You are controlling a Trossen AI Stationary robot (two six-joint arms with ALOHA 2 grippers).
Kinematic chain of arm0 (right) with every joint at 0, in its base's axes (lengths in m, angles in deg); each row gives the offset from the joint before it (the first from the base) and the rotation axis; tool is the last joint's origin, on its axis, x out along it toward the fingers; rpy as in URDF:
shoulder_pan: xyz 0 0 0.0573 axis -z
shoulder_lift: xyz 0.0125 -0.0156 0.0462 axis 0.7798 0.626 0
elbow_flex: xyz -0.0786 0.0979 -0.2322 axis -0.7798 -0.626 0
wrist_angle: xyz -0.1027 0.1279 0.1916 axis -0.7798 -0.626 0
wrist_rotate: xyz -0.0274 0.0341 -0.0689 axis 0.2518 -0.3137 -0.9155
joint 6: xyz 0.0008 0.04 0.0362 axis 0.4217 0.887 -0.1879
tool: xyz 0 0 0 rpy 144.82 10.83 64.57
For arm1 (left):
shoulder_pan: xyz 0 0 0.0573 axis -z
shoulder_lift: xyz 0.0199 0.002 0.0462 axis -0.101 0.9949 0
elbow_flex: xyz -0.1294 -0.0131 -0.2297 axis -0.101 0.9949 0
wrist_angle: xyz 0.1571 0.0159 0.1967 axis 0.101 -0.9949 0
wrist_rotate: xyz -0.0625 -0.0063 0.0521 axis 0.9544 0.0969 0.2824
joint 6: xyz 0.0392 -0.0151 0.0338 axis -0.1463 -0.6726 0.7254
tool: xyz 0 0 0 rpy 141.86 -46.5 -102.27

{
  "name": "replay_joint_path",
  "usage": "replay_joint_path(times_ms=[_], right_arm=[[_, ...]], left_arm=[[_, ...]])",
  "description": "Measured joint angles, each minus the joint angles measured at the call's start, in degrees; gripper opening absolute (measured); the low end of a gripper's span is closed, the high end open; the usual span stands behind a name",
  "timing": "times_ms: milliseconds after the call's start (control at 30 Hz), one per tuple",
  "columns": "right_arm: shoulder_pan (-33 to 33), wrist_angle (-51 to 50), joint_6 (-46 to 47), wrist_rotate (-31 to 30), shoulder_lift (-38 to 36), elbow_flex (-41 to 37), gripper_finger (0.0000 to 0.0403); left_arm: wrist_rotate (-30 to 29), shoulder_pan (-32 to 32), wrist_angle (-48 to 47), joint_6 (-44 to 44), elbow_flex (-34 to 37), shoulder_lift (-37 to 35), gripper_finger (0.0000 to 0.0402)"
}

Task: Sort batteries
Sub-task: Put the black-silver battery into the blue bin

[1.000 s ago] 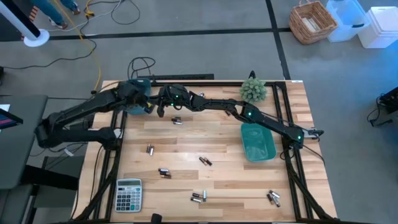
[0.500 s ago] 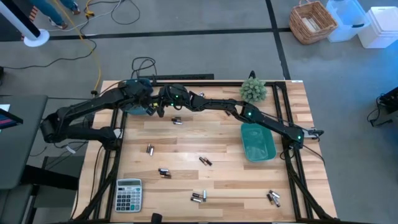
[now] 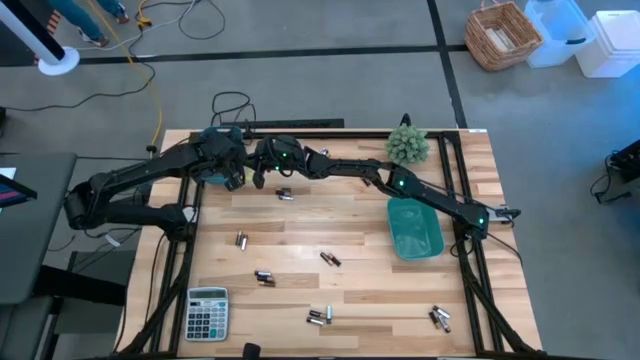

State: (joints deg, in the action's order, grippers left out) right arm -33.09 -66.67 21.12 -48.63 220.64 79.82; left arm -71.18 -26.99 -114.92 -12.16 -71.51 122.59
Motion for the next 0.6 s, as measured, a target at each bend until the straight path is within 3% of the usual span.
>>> replay_joint_path(times_ms=[233, 433, 600], right_arm=[[0.00, 0.00, -0.28, 0.04, 0.00, 0.00, 0.0034], [-0.03, -0.33, -0.30, 0.20, 0.00, -0.09, 0.0034], [-0.02, -0.29, -0.28, 0.22, 0.00, -0.09, 0.0034]], left_arm=[[0.01, 0.60, -1.05, 8.99, 0.00, 0.24, 0.0172], [2.65, 0.54, -3.78, 14.78, 0.00, 0.24, 0.0171], [2.48, 0.55, -4.79, 14.27, 0.00, 0.24, 0.0170]])
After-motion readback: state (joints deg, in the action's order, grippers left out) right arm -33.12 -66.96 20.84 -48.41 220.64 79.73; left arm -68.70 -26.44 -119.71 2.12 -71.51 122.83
